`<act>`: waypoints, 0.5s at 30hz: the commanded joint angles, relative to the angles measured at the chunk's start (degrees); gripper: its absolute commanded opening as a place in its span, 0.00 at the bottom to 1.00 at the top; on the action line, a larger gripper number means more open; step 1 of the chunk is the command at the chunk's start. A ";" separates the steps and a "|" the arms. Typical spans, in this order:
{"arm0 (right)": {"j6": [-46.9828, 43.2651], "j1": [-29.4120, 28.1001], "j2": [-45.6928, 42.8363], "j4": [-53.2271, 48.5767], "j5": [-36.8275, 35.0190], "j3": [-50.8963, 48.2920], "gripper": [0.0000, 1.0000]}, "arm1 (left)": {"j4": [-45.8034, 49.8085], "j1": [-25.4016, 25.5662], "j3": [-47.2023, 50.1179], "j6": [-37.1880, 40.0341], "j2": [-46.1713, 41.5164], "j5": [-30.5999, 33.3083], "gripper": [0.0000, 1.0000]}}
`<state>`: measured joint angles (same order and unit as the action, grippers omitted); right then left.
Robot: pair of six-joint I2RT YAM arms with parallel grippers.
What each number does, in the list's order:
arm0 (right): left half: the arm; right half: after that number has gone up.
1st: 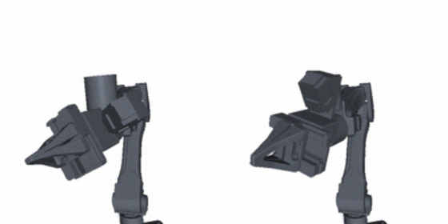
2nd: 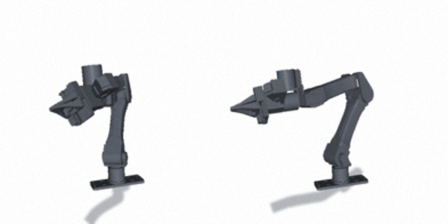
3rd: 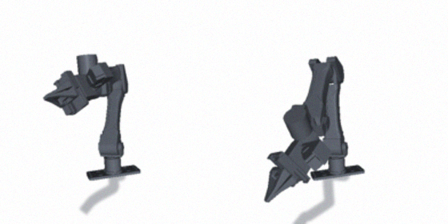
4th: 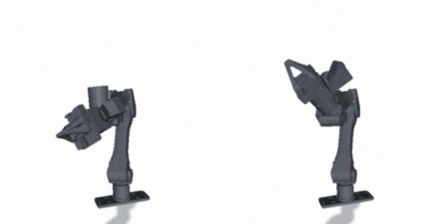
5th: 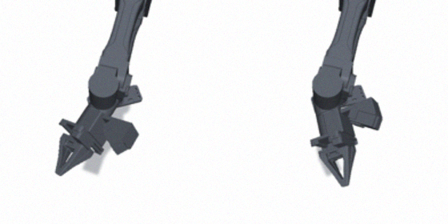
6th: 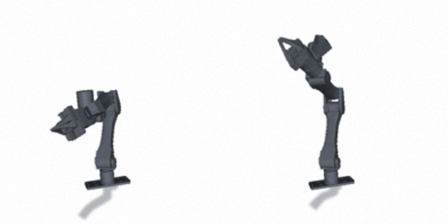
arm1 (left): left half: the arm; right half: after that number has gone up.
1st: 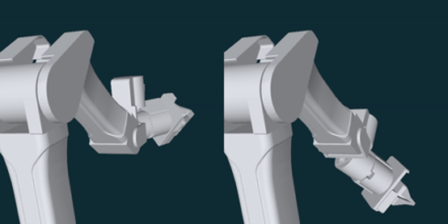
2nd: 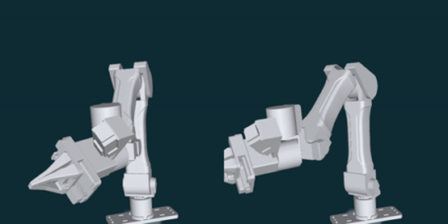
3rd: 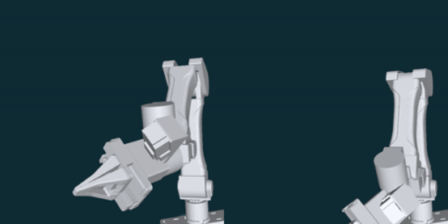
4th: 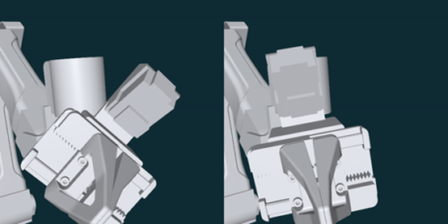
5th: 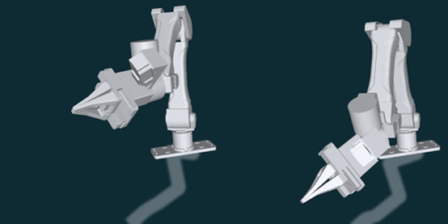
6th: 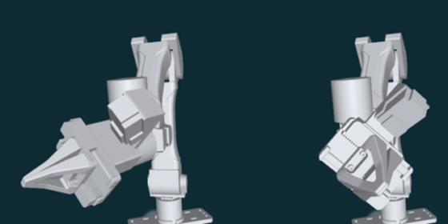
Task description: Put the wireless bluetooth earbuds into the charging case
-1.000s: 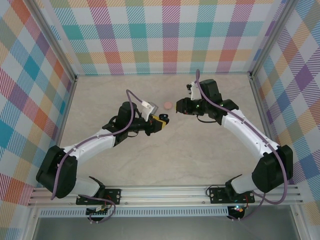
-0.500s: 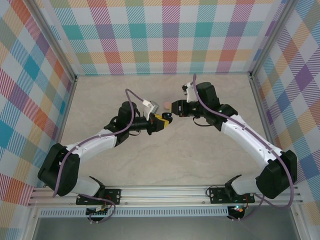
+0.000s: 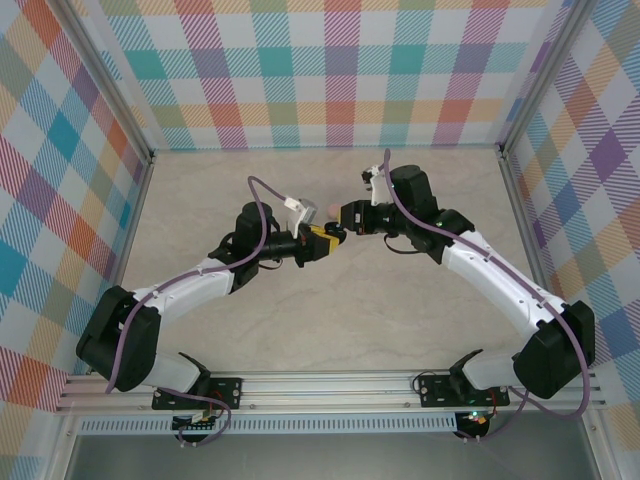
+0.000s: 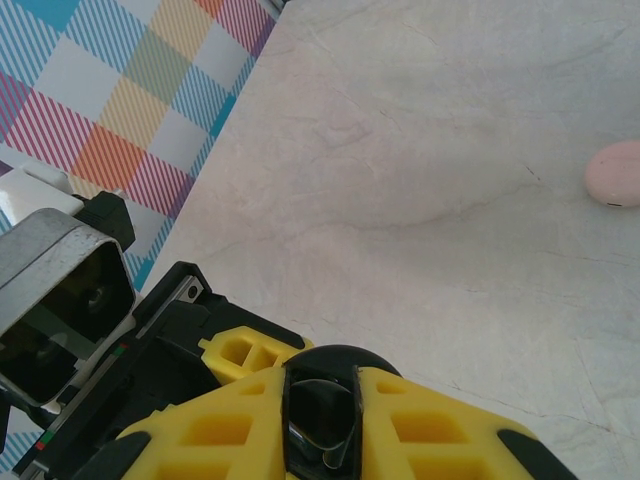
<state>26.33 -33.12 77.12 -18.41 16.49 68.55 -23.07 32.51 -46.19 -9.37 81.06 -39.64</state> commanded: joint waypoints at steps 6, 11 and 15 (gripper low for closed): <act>-1.18 -0.71 -0.84 2.05 0.54 -0.53 0.23 | -3.89 0.80 -0.39 -1.93 -0.16 -1.74 0.19; -1.37 -0.80 -0.59 1.95 0.56 -0.48 0.23 | -4.30 0.84 -0.49 -2.57 -0.19 -1.85 0.19; -1.45 -0.89 -0.48 2.06 0.91 -0.35 0.23 | -4.26 0.80 -0.65 -2.89 -0.19 -1.43 0.19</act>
<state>26.13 -33.54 77.12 -18.41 16.56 68.55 -24.38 32.51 -46.19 -11.38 81.06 -40.03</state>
